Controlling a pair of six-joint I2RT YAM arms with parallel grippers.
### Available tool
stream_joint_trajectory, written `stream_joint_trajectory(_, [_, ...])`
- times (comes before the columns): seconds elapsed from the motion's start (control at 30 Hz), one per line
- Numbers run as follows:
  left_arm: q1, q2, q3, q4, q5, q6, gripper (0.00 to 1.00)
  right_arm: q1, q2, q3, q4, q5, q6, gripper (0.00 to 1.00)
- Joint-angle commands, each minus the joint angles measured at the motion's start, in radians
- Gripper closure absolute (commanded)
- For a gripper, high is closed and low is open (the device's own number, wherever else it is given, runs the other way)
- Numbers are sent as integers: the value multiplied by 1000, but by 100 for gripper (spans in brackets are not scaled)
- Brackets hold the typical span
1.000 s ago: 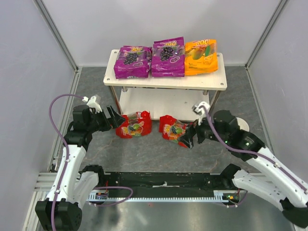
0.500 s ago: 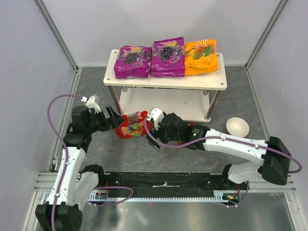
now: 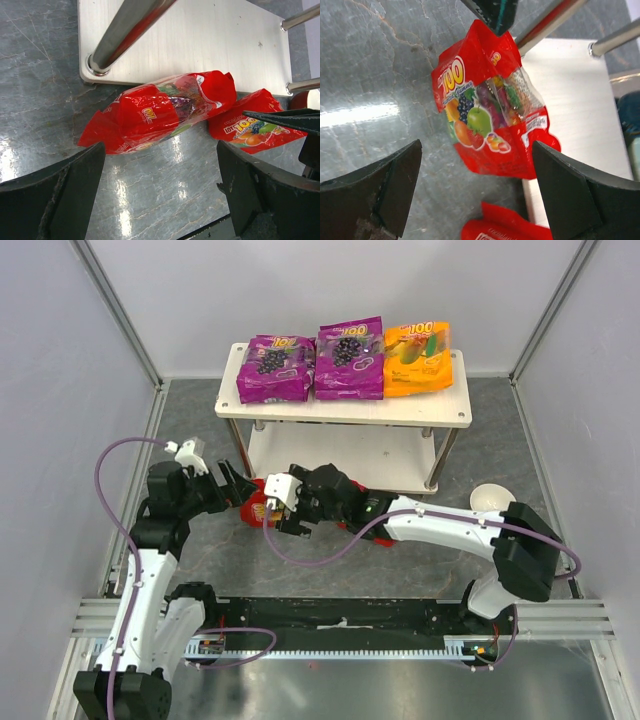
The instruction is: Place and organize the candy bags onto the shelf
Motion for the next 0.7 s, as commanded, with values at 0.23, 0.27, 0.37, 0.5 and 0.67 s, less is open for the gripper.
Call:
stream_joint_trajectory(0.23, [4, -27, 11, -1, -41, -17, 0, -39, 171, 195, -63, -146, -360, 2])
stream_joint_trajectory(0.27, [4, -31, 13, -1, -44, -17, 0, -56, 183, 209, -86, -162, -365, 2])
stream_joint_trajectory(0.37, [6, -42, 15, -11, -73, -20, 0, -90, 215, 253, -112, -223, -382, 2])
stream_joint_trajectory(0.5, [6, -54, 18, -21, -85, -22, 0, -130, 267, 334, -169, -327, -391, 2])
stream_joint_trajectory(0.67, [6, -57, 19, -24, -90, -23, 0, -150, 336, 417, -276, -395, -415, 2])
